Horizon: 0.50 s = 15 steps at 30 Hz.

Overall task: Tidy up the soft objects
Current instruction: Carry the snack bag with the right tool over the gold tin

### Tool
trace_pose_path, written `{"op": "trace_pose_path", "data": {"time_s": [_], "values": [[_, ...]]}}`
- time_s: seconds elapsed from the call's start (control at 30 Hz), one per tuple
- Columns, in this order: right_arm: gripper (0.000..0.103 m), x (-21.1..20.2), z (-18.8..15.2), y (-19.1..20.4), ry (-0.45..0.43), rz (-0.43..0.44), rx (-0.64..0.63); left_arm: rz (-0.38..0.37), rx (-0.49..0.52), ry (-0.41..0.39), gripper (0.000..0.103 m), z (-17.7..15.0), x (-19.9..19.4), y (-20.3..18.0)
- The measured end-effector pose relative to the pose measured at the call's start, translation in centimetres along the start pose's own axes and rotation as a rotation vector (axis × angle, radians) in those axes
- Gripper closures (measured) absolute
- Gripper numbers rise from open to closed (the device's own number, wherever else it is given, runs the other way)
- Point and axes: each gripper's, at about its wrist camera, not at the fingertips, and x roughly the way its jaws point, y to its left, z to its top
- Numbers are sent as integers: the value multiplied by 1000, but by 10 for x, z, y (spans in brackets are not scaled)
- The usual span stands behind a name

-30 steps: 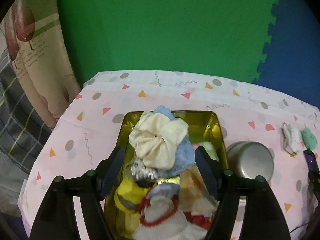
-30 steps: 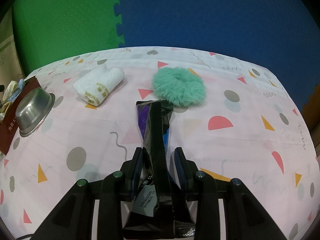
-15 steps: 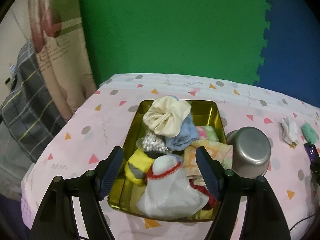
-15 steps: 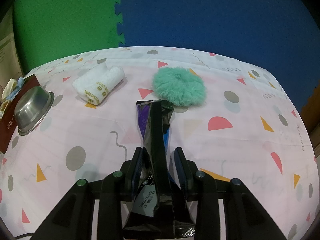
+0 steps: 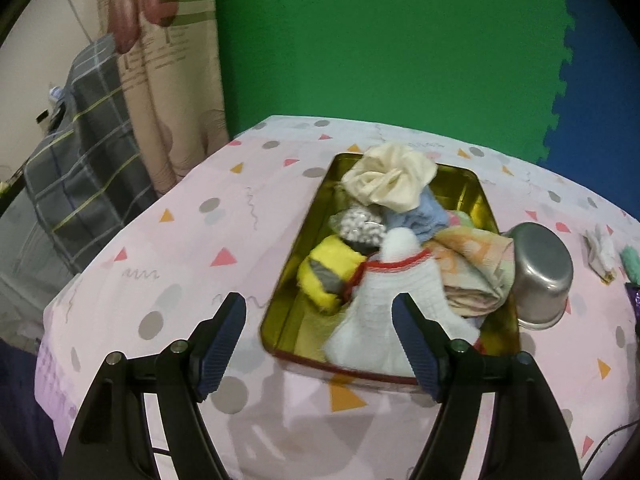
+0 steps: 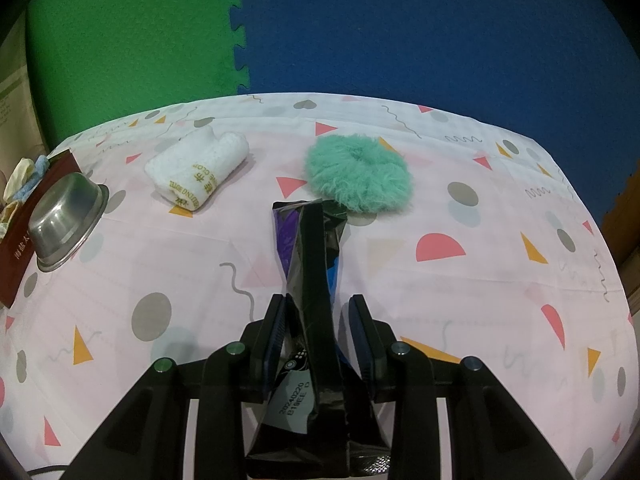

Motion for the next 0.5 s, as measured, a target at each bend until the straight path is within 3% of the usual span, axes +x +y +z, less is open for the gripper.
{"op": "trace_pose_path", "data": {"time_s": [0.5], "values": [[72,-13,2,15,0,-39,48,26,-70,-40,24,5,-5,20]]}}
